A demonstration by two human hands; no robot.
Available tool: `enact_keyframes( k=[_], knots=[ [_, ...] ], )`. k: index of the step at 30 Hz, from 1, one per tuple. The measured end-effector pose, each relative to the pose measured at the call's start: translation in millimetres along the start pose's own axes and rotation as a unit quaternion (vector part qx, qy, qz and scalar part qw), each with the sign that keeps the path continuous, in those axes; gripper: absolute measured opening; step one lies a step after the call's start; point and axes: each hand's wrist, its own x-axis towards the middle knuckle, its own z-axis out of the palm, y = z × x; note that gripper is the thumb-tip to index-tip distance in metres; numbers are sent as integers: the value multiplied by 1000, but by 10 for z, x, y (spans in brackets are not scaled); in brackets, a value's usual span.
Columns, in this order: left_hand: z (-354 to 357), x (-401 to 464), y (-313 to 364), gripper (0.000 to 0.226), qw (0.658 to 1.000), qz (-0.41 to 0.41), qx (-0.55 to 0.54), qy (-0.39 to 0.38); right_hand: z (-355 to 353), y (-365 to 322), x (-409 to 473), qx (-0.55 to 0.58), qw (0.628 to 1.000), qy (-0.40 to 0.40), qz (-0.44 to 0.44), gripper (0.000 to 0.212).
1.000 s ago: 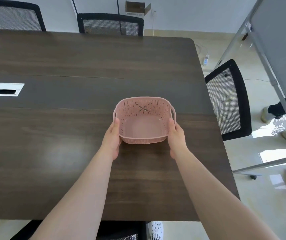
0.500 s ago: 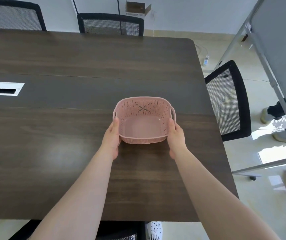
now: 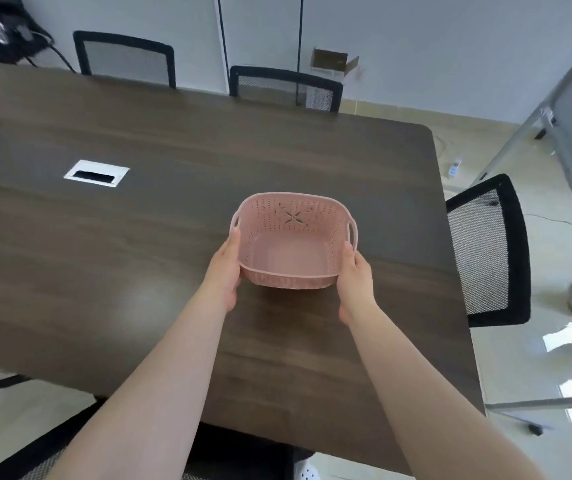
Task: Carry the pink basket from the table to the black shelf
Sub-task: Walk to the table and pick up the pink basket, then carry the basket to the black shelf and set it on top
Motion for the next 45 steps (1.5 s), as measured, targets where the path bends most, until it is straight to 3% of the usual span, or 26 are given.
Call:
enact_keyframes(
  k=[4, 9, 13, 18, 33, 38, 45],
  knots=[
    [-331, -241, 165, 64, 999, 30, -23, 38, 284, -147, -188, -9, 999, -43, -24, 34],
    [-882, -641, 341, 59, 990, 67, -63, 104, 815, -265, -497, -46, 991, -115, -44, 43],
    [-1459, -959, 416, 59, 979, 79, -84, 169, 1315, -267, -863, -60, 981, -175, -58, 36],
    [-2263, -1353, 436, 61, 963, 76, -109, 233, 1998, -185, -1392, -86, 969, -223, -69, 48],
    [-5177, -2687, 53, 62, 904, 91, -196, 369, 4398, 672, -3436, -157, 917, -354, -99, 40],
    [-5830, -3107, -114, 51, 871, 96, -230, 424, 4936, 940, -4016, -187, 891, -404, -88, 46],
    [-6520, -3506, -284, 64, 835, 108, -256, 475, 5558, 1173, -4575, -218, 857, -458, -94, 50]
  ],
)
